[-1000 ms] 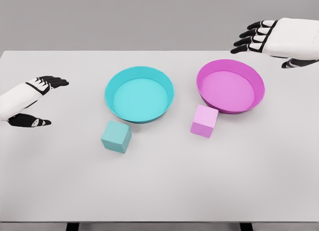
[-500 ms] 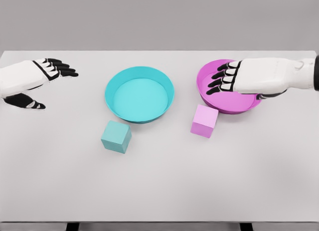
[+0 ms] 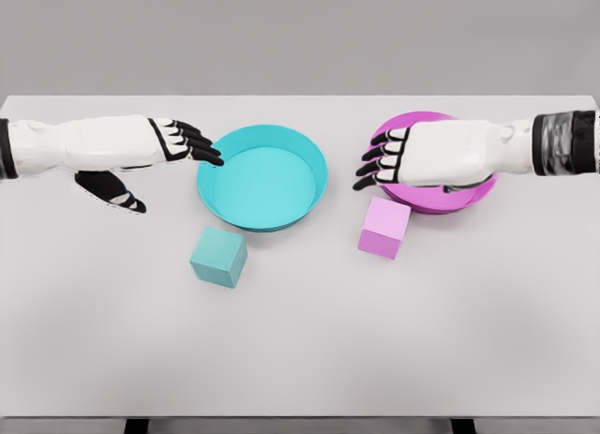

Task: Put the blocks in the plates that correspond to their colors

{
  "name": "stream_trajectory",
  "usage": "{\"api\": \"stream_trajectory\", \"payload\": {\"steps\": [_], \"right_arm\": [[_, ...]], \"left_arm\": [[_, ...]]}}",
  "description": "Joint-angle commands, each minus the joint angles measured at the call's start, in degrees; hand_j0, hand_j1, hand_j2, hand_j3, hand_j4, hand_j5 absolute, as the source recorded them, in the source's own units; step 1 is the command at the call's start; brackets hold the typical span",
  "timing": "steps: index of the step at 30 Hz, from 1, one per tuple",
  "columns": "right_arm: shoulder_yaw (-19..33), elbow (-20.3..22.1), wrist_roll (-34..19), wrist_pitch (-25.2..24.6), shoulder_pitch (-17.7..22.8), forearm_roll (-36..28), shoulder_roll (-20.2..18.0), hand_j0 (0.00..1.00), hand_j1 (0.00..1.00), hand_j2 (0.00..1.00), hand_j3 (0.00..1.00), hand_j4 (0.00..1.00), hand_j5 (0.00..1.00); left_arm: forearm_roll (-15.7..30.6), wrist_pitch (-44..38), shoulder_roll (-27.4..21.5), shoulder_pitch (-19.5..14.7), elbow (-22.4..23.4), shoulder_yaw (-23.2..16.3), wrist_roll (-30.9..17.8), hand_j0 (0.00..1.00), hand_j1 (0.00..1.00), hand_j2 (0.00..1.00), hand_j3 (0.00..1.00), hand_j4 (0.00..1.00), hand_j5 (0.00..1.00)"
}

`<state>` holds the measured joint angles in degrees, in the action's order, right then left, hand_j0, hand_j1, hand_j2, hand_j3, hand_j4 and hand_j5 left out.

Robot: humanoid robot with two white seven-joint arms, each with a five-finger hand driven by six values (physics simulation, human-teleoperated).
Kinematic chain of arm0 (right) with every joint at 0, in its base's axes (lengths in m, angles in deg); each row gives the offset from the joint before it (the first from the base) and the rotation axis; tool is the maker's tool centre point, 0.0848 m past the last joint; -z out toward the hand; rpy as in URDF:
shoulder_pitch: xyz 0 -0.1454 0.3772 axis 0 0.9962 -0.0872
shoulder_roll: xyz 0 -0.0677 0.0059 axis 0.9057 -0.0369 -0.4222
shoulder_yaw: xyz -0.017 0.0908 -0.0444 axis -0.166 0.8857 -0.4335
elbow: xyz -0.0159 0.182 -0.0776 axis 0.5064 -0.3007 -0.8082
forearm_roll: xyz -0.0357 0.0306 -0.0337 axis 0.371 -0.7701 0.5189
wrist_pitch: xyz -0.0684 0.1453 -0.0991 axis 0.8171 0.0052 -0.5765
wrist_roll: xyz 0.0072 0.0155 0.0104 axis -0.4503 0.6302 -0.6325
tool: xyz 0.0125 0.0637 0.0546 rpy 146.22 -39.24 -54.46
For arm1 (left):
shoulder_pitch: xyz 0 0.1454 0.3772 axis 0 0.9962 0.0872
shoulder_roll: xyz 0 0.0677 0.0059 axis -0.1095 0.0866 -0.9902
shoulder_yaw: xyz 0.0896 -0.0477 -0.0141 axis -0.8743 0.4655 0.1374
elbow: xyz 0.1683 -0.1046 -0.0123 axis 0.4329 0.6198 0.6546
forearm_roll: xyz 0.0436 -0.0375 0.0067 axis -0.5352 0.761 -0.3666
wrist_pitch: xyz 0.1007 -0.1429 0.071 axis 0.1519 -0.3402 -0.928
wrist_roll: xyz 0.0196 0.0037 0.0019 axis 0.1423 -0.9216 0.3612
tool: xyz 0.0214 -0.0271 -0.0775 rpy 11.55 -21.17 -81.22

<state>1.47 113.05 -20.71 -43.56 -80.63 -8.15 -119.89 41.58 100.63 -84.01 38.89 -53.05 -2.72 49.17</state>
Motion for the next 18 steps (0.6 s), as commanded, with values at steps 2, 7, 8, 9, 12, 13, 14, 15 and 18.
{"api": "stream_trajectory", "payload": {"steps": [2, 7, 8, 9, 12, 13, 14, 15, 18], "right_arm": [[-1.2, -0.8, 0.0, -0.1, 0.0, 1.7, 1.6, 1.0, 1.0, 1.0, 1.0, 1.0, 1.0], [-2.9, -1.2, 0.0, -0.1, 0.0, 3.1, 1.9, 1.0, 1.0, 1.0, 1.0, 1.0, 1.0], [-3.3, -1.2, 0.0, -0.1, 0.0, 3.1, 2.0, 1.0, 1.0, 1.0, 1.0, 1.0, 1.0], [-3.4, -1.2, 0.0, -0.1, 0.0, 3.4, 2.0, 1.0, 1.0, 1.0, 1.0, 1.0, 1.0], [-4.0, -1.2, 0.0, -0.1, 0.0, 4.0, 2.6, 1.0, 1.0, 1.0, 1.0, 1.0, 1.0], [-4.4, -1.2, 0.0, -0.1, 0.0, 4.2, 2.8, 1.0, 1.0, 1.0, 1.0, 1.0, 1.0], [-4.4, -1.5, 0.0, -0.1, 0.0, 5.4, 3.2, 1.0, 1.0, 1.0, 1.0, 1.0, 1.0], [-4.6, -2.1, 0.0, -0.1, 0.0, 5.9, 3.4, 1.0, 1.0, 1.0, 1.0, 1.0, 1.0], [-6.5, -2.9, 0.0, -0.1, 0.3, 8.7, 3.7, 1.0, 1.0, 1.0, 1.0, 1.0, 1.0]], "left_arm": [[2.8, -0.1, 0.8, -1.0, -0.2, -3.0, -0.1, 1.0, 1.0, 1.0, 1.0, 1.0, 1.0], [2.2, -0.1, 2.8, -1.6, -0.5, -3.2, -0.1, 1.0, 1.0, 1.0, 1.0, 1.0, 1.0], [2.2, -0.1, 2.9, -1.8, -1.2, -3.2, -0.1, 1.0, 1.0, 1.0, 1.0, 1.0, 1.0], [2.0, -0.1, 2.8, -1.8, -1.7, -3.2, -0.1, 1.0, 1.0, 1.0, 1.0, 1.0, 1.0], [-1.2, -0.1, 2.8, -1.6, -2.1, -3.4, -0.1, 1.0, 1.0, 1.0, 1.0, 1.0, 1.0], [-1.7, -0.1, 2.7, -1.6, -2.3, -3.5, -0.1, 1.0, 1.0, 1.0, 1.0, 1.0, 1.0], [-1.8, -0.1, 2.3, -1.4, -3.6, -3.8, -0.1, 1.0, 1.0, 1.0, 1.0, 1.0, 1.0], [-1.8, -0.1, 1.7, -1.3, -4.8, -4.0, -0.1, 1.0, 1.0, 1.0, 1.0, 1.0, 1.0], [-2.9, -0.1, 1.5, -1.1, -5.7, -5.6, -0.1, 1.0, 1.0, 1.0, 1.0, 1.0, 1.0]]}}
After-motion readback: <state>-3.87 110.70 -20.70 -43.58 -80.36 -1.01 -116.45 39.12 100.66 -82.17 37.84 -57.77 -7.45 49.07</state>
